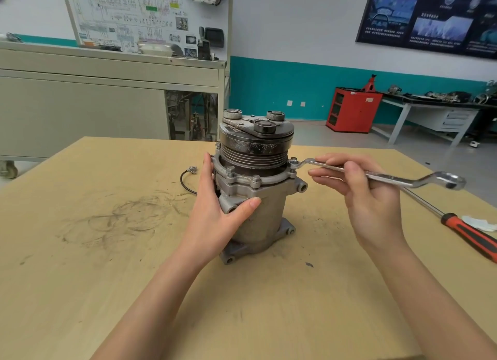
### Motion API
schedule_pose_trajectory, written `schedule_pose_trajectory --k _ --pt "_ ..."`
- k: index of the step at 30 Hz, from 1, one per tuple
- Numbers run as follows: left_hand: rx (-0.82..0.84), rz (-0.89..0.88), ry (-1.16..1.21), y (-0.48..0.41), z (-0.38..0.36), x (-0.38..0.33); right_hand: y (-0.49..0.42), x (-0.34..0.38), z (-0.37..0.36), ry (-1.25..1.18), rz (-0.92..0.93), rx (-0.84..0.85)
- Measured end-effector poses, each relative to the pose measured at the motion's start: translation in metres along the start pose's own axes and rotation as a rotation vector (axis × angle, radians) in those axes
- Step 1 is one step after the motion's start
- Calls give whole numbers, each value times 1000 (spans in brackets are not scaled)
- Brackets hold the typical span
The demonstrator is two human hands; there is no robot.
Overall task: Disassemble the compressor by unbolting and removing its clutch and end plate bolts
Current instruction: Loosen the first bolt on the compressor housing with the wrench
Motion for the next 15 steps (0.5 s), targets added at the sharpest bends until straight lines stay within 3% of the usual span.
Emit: schedule_pose_trajectory --k 6,12,15 --pt "-6 3 25 0 0 -1 -36 -52 1 -630 -464 -146" --pt "5 1 24 1 0 -2 -67 -85 -26 -745 -724 58" --pt "7 6 20 1 1 -1 -68 -80 -21 -708 -708 75"
Point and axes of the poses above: each hand's wrist, its own y-axis away from the middle knuckle, its own z-axis out of the back of the hand, x = y × z, the point moved 6 cm from there along -y, towards the middle knuckle, and after that the axes turned 3 degrees about -x, right-handed, at the moved point
